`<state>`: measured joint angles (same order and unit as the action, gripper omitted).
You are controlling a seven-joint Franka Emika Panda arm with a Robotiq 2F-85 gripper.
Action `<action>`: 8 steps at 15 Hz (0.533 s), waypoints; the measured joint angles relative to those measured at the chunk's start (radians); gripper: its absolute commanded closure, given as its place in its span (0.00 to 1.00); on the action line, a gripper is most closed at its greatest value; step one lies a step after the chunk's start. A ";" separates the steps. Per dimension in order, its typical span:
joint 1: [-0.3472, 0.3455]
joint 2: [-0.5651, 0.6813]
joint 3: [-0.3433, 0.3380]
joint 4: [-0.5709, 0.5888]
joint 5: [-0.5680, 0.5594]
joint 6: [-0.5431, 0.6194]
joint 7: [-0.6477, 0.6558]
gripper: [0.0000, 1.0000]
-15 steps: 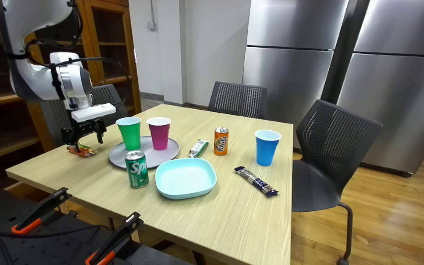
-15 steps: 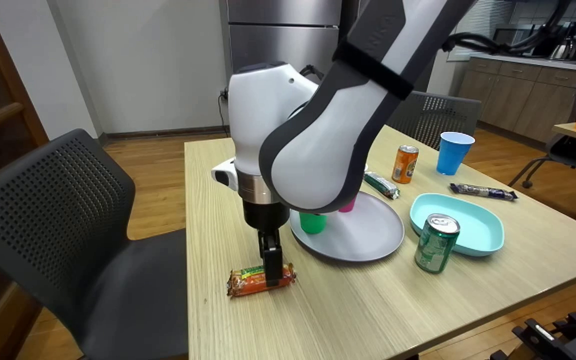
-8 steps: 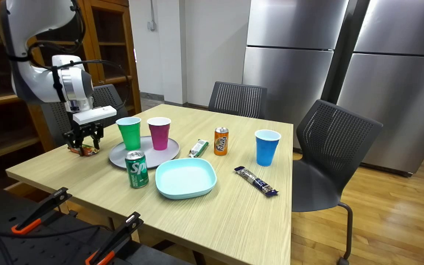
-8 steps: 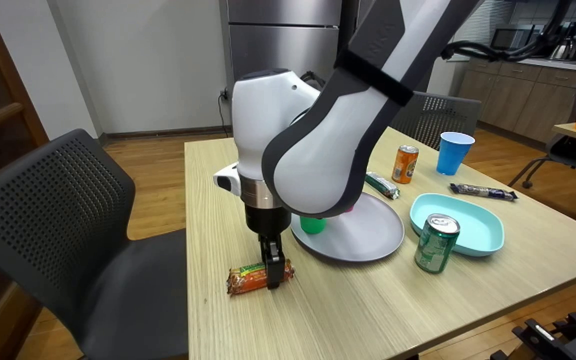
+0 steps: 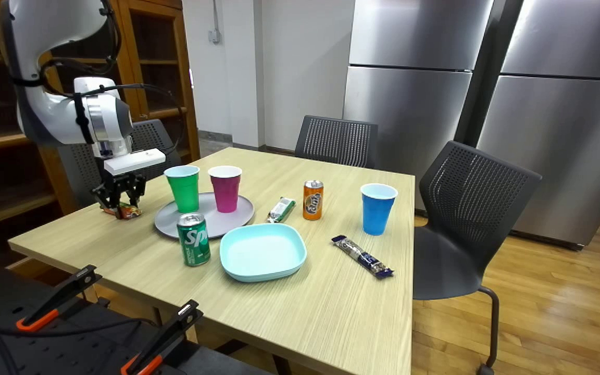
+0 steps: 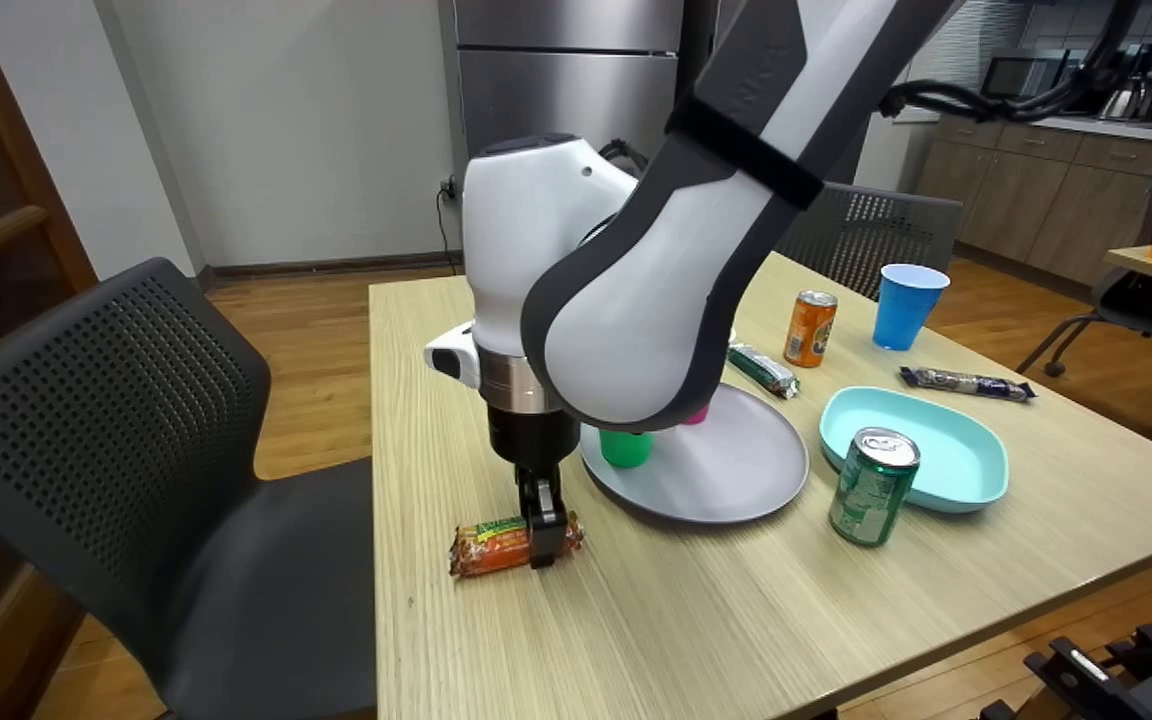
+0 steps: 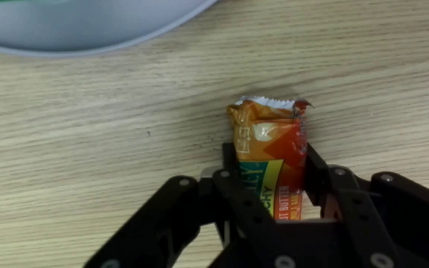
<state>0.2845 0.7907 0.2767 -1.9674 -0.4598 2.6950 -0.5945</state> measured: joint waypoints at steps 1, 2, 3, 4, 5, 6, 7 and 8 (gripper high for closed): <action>0.000 -0.001 0.000 0.000 0.000 0.000 0.000 0.81; 0.000 -0.003 0.000 0.000 0.000 0.000 0.000 0.81; 0.001 -0.007 0.000 0.000 0.000 0.000 0.001 0.81; 0.002 -0.013 0.000 0.000 0.001 0.000 0.003 0.81; 0.003 -0.022 0.000 0.000 0.001 0.000 0.005 0.81; 0.005 -0.033 0.000 0.000 0.000 0.000 0.007 0.81; 0.008 -0.046 0.000 0.000 0.000 0.000 0.012 0.81; 0.010 -0.060 0.000 -0.001 0.000 0.000 0.019 0.81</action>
<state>0.2947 0.7310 0.2769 -1.9681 -0.4593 2.6950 -0.5752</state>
